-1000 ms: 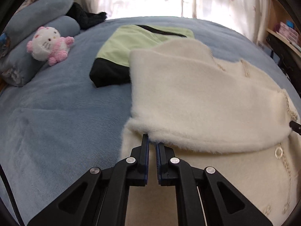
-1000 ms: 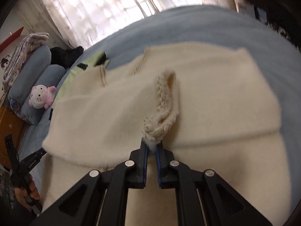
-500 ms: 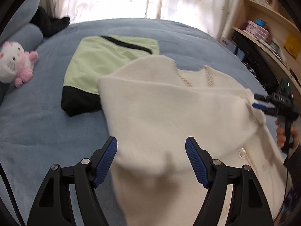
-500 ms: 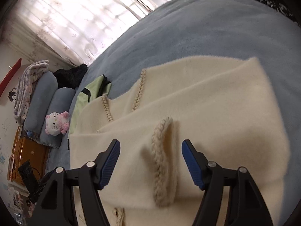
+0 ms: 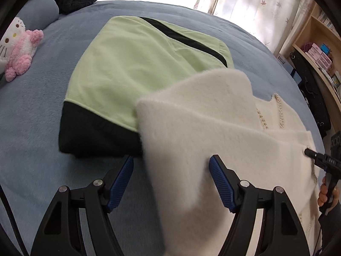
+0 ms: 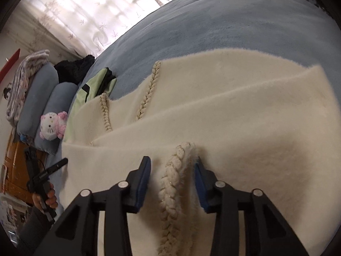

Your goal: Fold large clothes

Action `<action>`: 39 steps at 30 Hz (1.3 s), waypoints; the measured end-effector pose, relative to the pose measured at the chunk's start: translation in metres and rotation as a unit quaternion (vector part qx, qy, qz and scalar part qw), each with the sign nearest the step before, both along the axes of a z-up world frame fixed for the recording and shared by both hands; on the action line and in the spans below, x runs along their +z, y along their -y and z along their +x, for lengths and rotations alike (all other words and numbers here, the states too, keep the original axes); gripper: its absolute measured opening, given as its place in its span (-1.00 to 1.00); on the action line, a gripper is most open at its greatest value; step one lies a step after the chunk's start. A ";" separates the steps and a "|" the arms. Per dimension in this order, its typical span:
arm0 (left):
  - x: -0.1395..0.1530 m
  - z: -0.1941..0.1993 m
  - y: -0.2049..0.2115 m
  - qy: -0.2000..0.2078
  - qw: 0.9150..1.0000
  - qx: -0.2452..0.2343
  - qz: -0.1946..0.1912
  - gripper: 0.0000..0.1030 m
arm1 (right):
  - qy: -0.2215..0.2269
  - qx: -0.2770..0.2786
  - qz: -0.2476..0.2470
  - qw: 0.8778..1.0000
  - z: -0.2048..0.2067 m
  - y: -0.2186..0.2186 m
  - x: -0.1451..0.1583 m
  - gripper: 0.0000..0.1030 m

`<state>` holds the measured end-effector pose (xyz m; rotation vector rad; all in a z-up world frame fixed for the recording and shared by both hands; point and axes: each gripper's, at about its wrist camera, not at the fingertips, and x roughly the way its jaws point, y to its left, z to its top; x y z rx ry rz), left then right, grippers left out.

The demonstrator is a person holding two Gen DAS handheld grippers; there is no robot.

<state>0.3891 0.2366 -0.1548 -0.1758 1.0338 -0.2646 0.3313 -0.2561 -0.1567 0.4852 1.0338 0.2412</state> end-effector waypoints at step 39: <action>0.065 -0.058 0.077 0.098 0.989 0.101 0.035 -0.07 | 0.099 0.008 -0.115 0.988 -0.024 -0.108 0.060 -0.49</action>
